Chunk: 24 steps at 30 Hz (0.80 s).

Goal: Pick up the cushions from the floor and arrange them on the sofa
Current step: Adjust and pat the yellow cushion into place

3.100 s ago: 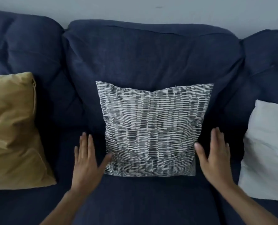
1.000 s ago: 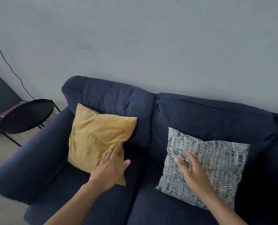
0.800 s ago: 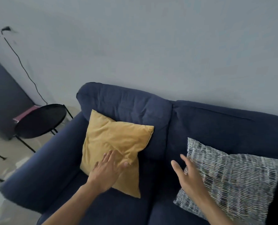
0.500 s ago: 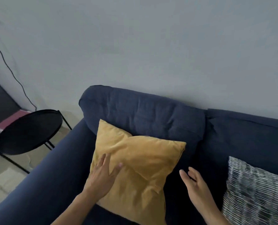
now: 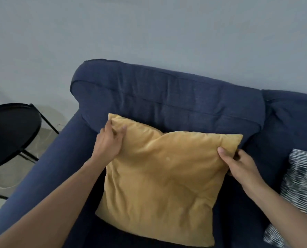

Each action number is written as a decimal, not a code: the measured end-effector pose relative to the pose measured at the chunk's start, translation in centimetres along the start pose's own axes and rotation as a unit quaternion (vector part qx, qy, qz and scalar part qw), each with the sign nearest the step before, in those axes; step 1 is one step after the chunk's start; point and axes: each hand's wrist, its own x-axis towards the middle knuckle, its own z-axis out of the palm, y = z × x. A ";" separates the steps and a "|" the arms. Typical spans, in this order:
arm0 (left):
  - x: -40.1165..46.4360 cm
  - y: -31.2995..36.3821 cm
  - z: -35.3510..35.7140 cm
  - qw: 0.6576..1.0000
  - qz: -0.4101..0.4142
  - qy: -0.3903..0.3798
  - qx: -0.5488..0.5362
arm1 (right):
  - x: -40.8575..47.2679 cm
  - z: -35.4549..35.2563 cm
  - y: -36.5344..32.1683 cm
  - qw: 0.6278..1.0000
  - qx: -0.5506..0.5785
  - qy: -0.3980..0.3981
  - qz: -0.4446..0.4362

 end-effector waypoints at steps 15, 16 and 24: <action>1.7 -0.2 1.9 0.986 -0.024 0.162 0.004 | 1.5 2.3 0.0 0.982 0.006 0.186 -0.014; 0.5 0.0 2.2 0.980 0.022 0.194 0.033 | 0.1 3.0 0.3 0.970 -0.041 0.232 -0.055; -4.3 0.9 9.5 0.872 0.445 0.071 0.193 | -4.6 14.1 1.4 0.763 -0.473 0.061 -0.436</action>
